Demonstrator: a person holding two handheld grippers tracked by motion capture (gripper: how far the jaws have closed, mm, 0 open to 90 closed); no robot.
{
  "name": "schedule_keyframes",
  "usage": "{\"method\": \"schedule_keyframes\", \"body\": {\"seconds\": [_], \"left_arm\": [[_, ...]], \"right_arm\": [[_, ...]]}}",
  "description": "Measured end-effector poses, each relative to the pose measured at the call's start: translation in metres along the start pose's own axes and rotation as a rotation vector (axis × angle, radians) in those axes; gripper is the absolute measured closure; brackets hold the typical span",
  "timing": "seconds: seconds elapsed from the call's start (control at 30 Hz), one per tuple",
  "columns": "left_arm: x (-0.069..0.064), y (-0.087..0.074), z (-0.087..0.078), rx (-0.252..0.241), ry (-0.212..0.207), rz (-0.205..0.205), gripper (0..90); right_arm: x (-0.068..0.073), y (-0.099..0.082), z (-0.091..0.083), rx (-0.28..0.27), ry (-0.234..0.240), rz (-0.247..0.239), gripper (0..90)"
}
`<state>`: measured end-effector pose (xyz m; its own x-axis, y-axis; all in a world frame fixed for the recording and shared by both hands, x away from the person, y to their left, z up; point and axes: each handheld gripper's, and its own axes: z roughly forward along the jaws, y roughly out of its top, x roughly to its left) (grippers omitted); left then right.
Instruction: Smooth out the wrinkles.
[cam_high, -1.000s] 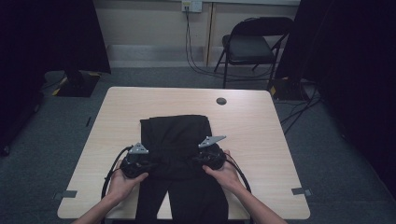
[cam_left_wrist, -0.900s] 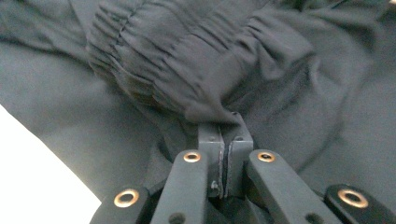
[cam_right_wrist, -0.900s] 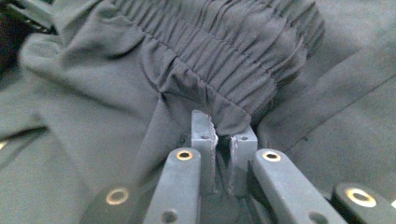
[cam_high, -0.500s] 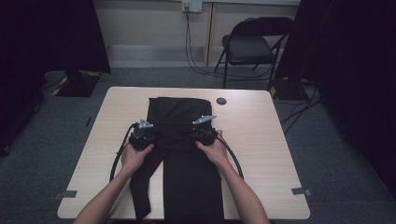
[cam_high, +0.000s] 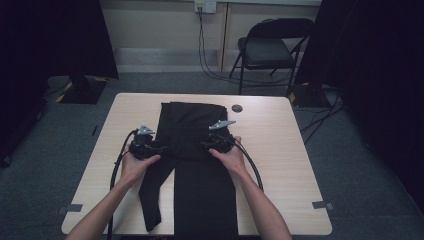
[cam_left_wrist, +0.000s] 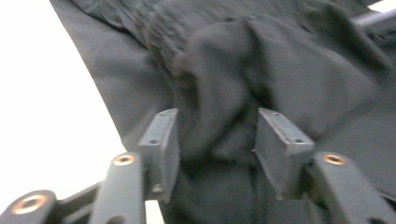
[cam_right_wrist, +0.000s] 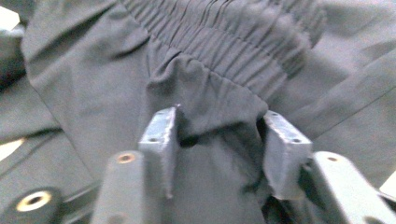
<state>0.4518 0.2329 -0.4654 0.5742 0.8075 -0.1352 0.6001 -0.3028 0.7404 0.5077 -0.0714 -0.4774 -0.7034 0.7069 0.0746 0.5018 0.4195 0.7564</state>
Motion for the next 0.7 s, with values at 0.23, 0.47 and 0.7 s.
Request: {"method": "schedule_keyframes", "body": {"seconds": [0.23,0.47,0.7], "left_arm": [[-0.024,-0.046,-0.034,0.074,-0.054,0.029,36.0],[-0.041,-0.065,-0.033,0.133,-0.045,0.102,31.1],[-0.045,-0.066,-0.029,0.102,-0.007,0.19,60.0]], "right_arm": [[0.001,-0.001,-0.019,-0.036,-0.019,0.006,39.7],[0.013,-0.014,-0.044,-0.067,-0.011,-0.01,39.7],[0.013,-0.028,-0.057,-0.067,0.009,-0.011,40.0]]}}
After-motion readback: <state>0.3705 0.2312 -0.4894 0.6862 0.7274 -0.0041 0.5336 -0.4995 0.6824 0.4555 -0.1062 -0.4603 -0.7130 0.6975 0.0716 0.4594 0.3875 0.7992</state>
